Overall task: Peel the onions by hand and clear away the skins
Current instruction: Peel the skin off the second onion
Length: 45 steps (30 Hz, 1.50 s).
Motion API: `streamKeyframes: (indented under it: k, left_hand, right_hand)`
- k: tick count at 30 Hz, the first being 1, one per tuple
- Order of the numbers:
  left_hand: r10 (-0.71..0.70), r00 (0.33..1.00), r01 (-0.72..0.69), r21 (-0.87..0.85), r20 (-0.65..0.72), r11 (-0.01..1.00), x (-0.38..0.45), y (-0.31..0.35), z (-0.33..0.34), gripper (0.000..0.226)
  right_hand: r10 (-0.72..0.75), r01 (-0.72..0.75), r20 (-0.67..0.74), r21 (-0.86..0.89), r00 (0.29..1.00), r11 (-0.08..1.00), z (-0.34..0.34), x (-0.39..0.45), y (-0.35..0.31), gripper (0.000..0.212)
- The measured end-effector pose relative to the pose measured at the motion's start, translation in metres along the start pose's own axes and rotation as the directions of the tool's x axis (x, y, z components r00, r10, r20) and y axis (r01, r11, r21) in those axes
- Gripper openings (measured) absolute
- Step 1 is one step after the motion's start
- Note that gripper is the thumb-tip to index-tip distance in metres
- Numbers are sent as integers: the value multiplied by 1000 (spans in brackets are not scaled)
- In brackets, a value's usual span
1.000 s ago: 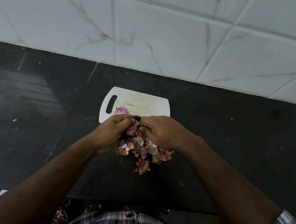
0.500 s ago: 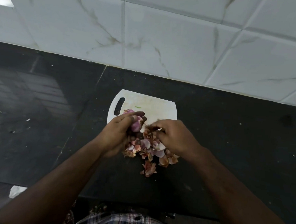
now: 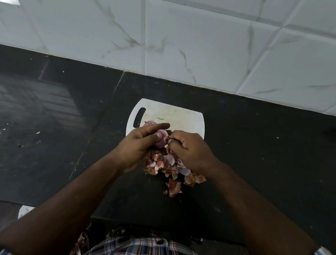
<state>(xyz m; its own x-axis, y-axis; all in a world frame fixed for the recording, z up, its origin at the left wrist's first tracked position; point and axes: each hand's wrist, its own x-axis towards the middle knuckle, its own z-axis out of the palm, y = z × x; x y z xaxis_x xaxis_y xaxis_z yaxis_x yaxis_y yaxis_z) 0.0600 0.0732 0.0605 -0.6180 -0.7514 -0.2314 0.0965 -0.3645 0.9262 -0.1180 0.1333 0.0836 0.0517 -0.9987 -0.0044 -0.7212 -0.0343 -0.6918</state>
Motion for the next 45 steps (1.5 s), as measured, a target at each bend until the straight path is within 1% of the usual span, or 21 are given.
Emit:
streamKeyframes:
  k: [1,3,5,7,8,11,15,16,18,19,21,23,24,27,30,32,34,37,39,42,45]
  left_hand:
    - [35,999,-33,135,-15,990,1,0,0,34]
    - [101,994,-70,433,-50,899,4,-5,-4,36]
    - [109,987,-33,519,-116,854,4,-13,-11,37]
    - [66,979,28,451,-193,892,3,-17,-17,32]
    - [27,974,60,374,-224,925,3,-17,-19,28]
    - [-105,967,124,71,-231,990,5,-15,-25,27]
    - [-170,956,156,-78,-239,985,6,-17,-28,29]
    - [-183,954,159,-115,-237,980,7,-17,-29,29]
    - [-207,956,166,-200,-206,966,9,-17,-33,32]
    - [-214,960,167,-241,-183,956,9,-17,-35,37]
    - [-215,965,165,-297,-147,941,10,-16,-39,46]
    - [-210,969,163,-304,-128,939,8,-14,-38,52]
    - [-203,972,159,-306,-117,938,8,-15,-36,54]
    - [-172,983,148,-276,-66,950,8,-14,-32,48]
    - [-141,990,139,-174,-2,975,6,-12,-26,38]
    - [-119,993,119,-70,-7,990,6,-10,-20,40]
    - [-43,998,48,118,-45,992,6,-7,-17,43]
    - [95,989,-34,449,-115,893,7,-4,-16,42]
    - [153,970,-26,549,-187,835,9,-4,-16,45]
    - [137,950,19,489,-281,872,11,-3,-14,44]
    - [-56,973,81,106,-226,991,5,1,0,41]
  right_hand:
    - [3,-2,-49,31,999,1000,5,-2,0,25]
    - [-23,33,-111,86,994,996,14,-6,-8,25]
    - [-92,116,-152,157,984,981,15,-9,-21,20]
    - [-78,113,-203,165,976,980,7,-9,-21,14]
    - [-34,58,-198,116,980,992,4,-7,-12,13]
    - [98,-105,-52,-159,994,982,1,-8,14,20]
    - [107,-123,-299,-33,948,992,1,-8,11,21]
    - [118,-128,-294,-18,949,992,2,-7,10,21]
    - [130,-134,-37,-125,991,983,8,-7,12,27]
    - [126,-118,40,-156,991,981,10,-7,12,32]
    - [142,-145,-52,-54,988,988,4,-4,8,24]
    - [125,-129,-297,7,947,992,-5,2,-1,15]
    - [120,-122,-320,12,940,992,-7,5,-4,20]
    - [74,-67,-49,120,996,991,2,12,-13,45]
    - [-7,6,5,159,1000,987,16,19,-11,65]
    - [27,-16,-54,187,998,982,20,22,-8,61]
    - [52,-27,-101,229,994,973,21,22,-7,54]
    - [77,-15,-146,389,986,921,22,20,-6,39]
    - [115,-19,-172,479,978,878,23,21,-4,30]
    - [170,-40,-211,510,963,859,23,21,1,20]
    - [230,-86,-245,484,942,871,24,20,0,16]
